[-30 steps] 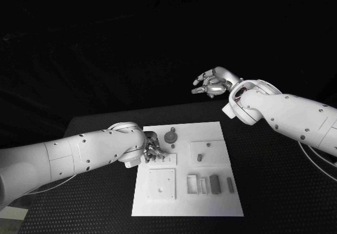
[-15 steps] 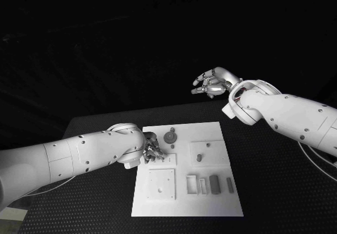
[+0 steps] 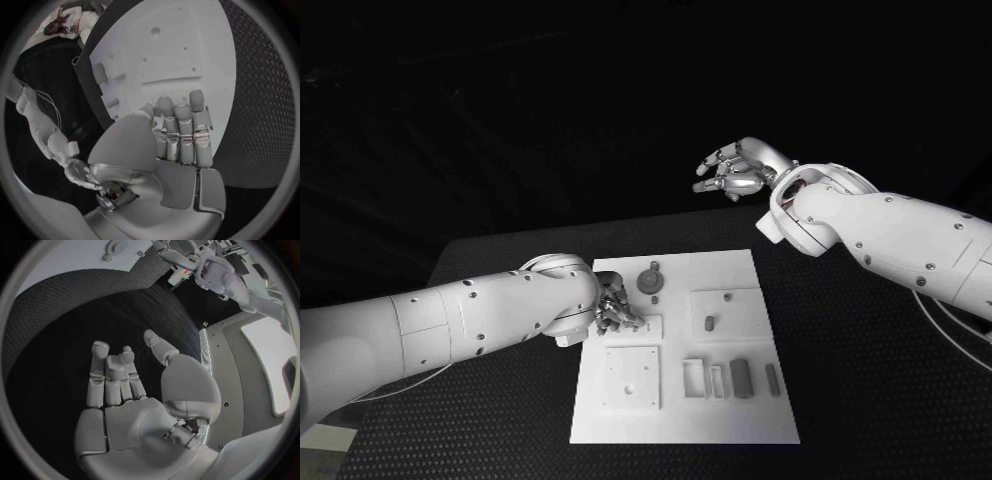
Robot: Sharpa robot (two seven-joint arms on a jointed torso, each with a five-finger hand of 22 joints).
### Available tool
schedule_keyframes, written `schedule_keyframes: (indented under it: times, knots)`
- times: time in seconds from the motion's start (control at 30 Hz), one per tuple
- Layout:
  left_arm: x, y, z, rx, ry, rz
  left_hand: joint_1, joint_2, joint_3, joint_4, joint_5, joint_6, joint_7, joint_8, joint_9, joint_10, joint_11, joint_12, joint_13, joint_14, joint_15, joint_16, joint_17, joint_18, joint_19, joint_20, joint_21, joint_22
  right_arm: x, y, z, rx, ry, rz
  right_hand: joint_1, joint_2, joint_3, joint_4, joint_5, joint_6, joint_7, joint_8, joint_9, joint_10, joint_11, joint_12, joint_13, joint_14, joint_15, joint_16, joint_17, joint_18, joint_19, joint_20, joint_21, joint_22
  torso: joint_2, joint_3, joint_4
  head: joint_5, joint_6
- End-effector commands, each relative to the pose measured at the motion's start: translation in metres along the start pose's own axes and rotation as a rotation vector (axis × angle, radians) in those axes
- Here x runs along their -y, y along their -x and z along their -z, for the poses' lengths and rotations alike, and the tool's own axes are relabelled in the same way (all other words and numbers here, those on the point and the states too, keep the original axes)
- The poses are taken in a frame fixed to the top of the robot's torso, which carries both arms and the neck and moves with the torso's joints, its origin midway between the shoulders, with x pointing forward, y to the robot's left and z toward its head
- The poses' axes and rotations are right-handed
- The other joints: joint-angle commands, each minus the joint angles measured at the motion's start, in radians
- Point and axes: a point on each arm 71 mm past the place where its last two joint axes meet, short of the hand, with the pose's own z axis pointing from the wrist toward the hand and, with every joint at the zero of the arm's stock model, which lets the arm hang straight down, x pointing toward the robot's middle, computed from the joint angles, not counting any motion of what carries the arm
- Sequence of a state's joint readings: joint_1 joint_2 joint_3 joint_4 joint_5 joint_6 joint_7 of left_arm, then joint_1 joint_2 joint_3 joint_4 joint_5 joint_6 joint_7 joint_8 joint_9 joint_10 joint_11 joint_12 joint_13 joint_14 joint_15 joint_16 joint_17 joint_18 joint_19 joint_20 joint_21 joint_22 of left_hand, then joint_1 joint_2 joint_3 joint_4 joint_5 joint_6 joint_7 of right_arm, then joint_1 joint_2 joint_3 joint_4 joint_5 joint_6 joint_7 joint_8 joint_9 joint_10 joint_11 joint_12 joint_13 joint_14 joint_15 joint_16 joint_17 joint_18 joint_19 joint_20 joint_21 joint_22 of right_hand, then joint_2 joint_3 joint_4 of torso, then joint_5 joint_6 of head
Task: Assemble the parts on the task board
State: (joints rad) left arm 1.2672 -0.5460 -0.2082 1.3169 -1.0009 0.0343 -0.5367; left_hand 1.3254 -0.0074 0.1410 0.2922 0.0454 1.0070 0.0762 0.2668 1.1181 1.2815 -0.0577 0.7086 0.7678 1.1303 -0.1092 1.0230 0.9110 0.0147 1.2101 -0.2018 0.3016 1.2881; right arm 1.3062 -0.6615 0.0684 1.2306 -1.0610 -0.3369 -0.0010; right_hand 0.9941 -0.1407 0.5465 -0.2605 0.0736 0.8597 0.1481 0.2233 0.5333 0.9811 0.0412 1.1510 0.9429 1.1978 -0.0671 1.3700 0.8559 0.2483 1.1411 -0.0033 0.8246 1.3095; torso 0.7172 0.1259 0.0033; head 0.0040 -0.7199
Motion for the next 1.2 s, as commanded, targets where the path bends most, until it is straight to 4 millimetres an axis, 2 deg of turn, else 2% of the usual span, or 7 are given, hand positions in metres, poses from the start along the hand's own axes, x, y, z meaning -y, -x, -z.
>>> schedule_keyframes:
  times: [0.03, 0.47, 1.13, 1.2]
  knots:
    - [0.0019, -0.0004, -0.0003, 0.02, -0.009, -0.023, -0.012, -0.002, -0.003, 0.0, 0.003, 0.159, -0.052, -0.007, -0.001, -0.022, -0.017, 0.007, -0.002, -0.008, -0.001, 0.008, -0.002, 0.004, 0.006, -0.002, -0.004, 0.002, -0.0011, -0.0009, 0.0001, -0.012, 0.007, -0.001, -0.003, 0.008, -0.004, 0.001, 0.002, -0.002, 0.007, -0.002, -0.001, -0.006, 0.001, 0.003, -0.002, -0.008, -0.001, 0.001, 0.001, 0.014, 0.0, -0.003, -0.005, 0.014, 0.0, 0.0, -0.0003, 0.001, 0.0]
    - [0.0011, -0.0046, -0.0027, 0.007, -0.002, -0.029, -0.021, 0.004, 0.006, 0.0, 0.003, 0.169, -0.056, -0.01, -0.002, -0.014, -0.022, 0.016, 0.0, -0.002, -0.005, 0.024, -0.011, 0.005, 0.018, -0.006, -0.004, 0.008, -0.0009, -0.001, 0.0001, -0.013, 0.006, -0.001, -0.003, 0.008, -0.005, 0.001, 0.002, -0.002, 0.007, -0.002, -0.002, -0.007, 0.001, 0.003, -0.002, -0.008, 0.0, 0.001, 0.001, 0.014, 0.0, -0.003, -0.006, 0.014, 0.0, 0.0002, -0.0004, 0.0, -0.001]
    - [-0.0011, -0.0044, -0.0032, 0.013, 0.001, -0.059, -0.074, 0.002, 0.013, 0.0, 0.003, 0.179, -0.059, -0.019, -0.003, -0.011, -0.026, 0.032, 0.004, -0.003, -0.011, 0.053, -0.028, 0.004, 0.028, -0.012, -0.006, 0.023, -0.0007, -0.0008, 0.0007, -0.016, 0.007, -0.001, -0.004, 0.008, -0.005, 0.002, 0.002, -0.002, 0.007, -0.002, -0.002, -0.007, 0.001, 0.003, -0.002, -0.008, 0.0, 0.001, 0.001, 0.014, -0.001, -0.003, -0.006, 0.014, 0.0, 0.0001, -0.0004, 0.0, -0.001]
    - [-0.0013, -0.0046, -0.0032, 0.009, -0.001, -0.061, -0.083, 0.005, 0.016, 0.0, 0.004, 0.177, -0.059, -0.029, -0.015, -0.012, -0.026, 0.032, 0.002, -0.005, -0.011, 0.056, -0.034, 0.004, 0.026, -0.013, -0.008, 0.026, -0.0005, -0.0007, 0.0007, -0.016, 0.006, -0.001, -0.004, 0.008, -0.005, 0.002, 0.002, -0.002, 0.007, -0.002, -0.002, -0.007, 0.001, 0.003, -0.002, -0.008, 0.0, 0.001, 0.001, 0.014, -0.001, -0.003, -0.006, 0.014, 0.0, 0.0001, -0.0002, 0.0, -0.001]
